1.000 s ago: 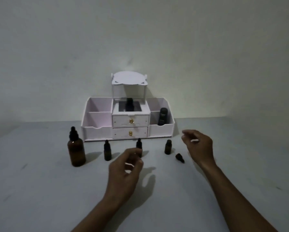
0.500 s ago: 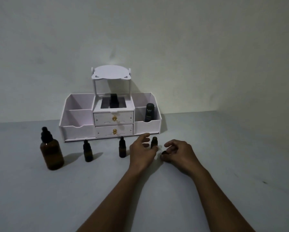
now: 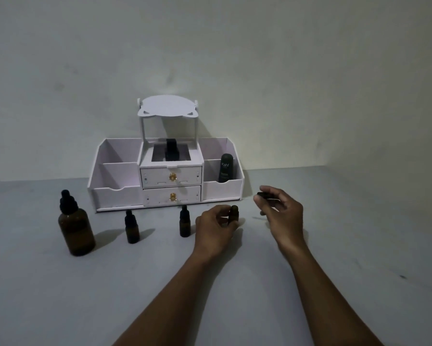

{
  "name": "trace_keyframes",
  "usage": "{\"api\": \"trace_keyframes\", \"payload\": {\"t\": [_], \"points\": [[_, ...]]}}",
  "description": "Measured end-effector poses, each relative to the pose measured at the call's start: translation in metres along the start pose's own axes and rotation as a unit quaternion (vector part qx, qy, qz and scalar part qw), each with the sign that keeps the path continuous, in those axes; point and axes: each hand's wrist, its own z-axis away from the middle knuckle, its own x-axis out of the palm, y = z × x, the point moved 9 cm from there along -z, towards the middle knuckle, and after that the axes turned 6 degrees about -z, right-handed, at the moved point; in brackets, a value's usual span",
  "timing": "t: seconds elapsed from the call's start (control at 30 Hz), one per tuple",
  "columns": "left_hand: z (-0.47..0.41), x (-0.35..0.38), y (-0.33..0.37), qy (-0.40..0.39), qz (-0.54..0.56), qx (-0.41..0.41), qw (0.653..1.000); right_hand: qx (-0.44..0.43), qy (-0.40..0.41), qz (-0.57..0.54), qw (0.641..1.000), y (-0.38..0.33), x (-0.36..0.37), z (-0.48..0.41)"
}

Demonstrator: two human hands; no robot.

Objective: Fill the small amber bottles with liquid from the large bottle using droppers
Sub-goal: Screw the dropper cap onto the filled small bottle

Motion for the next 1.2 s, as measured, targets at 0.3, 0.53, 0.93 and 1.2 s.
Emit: {"api": "trace_keyframes", "payload": {"t": [0.3,0.53,0.93,1.2], "points": [[0.003,0.003,-0.001,0.006,-0.005,-0.020,1.000,-0.022,-0.006,-0.027,0.999,-0.008,0.010,0.003],[0.005,0.004,0.003,0.009,-0.025,-0.007,1.000,-0.052,-0.040,0.009,0.998,-0.009,0.023,0.005],[0.008,0.000,0.009,0.024,-0.046,0.015,0.999,-0.083,-0.073,0.051,0.992,-0.010,0.037,0.006],[0.010,-0.003,0.014,0.031,-0.055,0.030,0.998,-0.058,-0.091,0.113,0.988,0.005,0.051,0.012]]}}
